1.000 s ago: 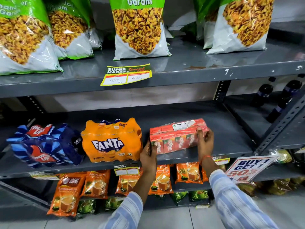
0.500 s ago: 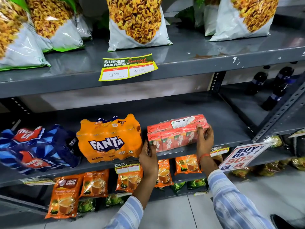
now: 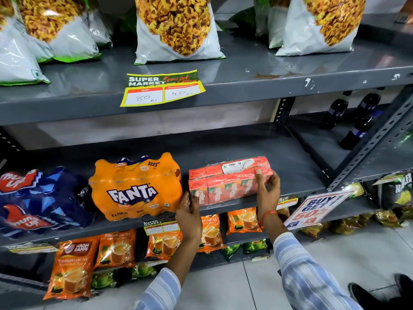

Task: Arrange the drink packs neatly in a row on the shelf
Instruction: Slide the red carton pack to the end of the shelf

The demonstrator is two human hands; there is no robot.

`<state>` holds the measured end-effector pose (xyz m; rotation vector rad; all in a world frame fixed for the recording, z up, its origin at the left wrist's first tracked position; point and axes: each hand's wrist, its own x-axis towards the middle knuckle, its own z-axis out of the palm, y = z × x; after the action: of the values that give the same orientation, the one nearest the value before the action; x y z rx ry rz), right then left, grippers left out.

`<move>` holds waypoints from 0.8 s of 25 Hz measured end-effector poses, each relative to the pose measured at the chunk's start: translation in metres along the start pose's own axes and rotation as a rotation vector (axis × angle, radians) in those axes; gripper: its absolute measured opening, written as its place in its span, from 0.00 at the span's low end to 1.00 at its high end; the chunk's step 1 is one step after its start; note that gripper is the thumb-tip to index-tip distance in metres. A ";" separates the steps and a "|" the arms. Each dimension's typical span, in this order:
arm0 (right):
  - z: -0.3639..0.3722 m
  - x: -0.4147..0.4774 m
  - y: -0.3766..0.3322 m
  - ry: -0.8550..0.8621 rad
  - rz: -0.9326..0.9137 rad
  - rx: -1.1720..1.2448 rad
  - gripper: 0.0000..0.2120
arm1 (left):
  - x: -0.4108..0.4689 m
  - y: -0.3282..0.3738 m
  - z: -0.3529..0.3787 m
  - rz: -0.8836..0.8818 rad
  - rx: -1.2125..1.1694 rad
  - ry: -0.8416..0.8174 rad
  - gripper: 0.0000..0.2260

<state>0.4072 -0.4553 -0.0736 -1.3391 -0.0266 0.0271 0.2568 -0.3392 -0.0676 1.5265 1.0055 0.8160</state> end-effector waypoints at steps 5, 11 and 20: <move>-0.009 0.004 -0.003 -0.046 0.060 -0.034 0.24 | -0.005 0.000 0.005 -0.016 0.016 0.097 0.13; -0.026 0.018 -0.013 -0.126 0.074 -0.129 0.21 | -0.004 -0.002 0.005 0.031 0.065 0.054 0.13; -0.055 0.039 -0.019 -0.128 0.032 -0.133 0.13 | -0.018 0.011 0.032 0.091 0.167 -0.053 0.17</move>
<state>0.4480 -0.5115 -0.0671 -1.4689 -0.1169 0.1398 0.2798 -0.3694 -0.0618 1.7384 0.9911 0.7651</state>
